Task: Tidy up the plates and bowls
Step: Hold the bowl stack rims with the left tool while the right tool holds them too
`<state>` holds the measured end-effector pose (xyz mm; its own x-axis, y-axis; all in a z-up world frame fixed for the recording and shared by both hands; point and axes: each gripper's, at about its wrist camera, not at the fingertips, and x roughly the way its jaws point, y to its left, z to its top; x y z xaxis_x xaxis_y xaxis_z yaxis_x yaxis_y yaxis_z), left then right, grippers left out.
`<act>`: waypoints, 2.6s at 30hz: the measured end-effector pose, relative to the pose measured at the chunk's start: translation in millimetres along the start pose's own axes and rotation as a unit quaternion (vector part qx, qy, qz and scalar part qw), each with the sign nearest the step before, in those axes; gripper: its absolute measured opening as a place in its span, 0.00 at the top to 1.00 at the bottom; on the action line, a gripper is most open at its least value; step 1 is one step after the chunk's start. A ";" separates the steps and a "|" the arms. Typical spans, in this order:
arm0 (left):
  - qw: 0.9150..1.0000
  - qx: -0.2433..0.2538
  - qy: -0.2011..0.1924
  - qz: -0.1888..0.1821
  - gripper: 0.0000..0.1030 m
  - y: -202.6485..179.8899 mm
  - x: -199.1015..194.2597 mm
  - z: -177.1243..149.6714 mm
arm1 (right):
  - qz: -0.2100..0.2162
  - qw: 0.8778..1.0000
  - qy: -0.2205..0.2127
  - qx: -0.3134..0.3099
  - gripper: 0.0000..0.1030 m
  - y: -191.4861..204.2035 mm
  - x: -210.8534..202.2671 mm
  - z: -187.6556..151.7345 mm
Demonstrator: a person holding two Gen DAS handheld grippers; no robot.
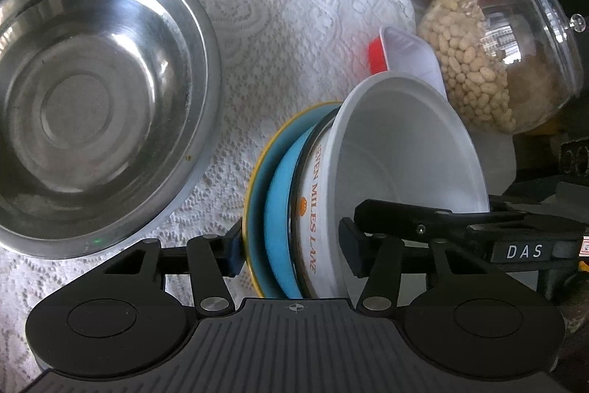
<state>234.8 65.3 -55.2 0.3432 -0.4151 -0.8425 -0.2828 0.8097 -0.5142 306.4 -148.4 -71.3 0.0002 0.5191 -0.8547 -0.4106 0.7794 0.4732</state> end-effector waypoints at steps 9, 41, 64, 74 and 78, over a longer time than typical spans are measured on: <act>0.999 -0.003 -0.001 -0.034 0.52 12.6 2.0 -4.3 | -0.029 1.000 0.003 -0.003 0.16 11.7 6.4 -0.8; 0.998 0.028 0.006 -0.049 0.52 14.8 2.9 -6.9 | -0.029 0.999 0.025 -0.008 0.11 12.8 11.7 -0.4; 0.998 0.004 0.015 -0.053 0.52 20.7 4.3 -1.5 | -0.002 0.999 0.041 0.017 0.19 -1.5 12.8 -1.1; 1.000 0.011 0.009 -0.028 0.53 12.2 7.5 -0.2 | 0.003 0.999 0.042 0.011 0.17 0.9 13.5 -1.9; 1.000 0.013 0.011 -0.022 0.53 10.4 8.0 0.3 | -0.007 0.999 0.047 0.004 0.18 5.5 14.4 -0.5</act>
<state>234.9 70.5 -67.2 0.3346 -0.4590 -0.8230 -0.2449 0.8010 -0.5463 303.7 -136.9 -81.1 -0.0805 0.4728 -0.8775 -0.4031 0.7897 0.4625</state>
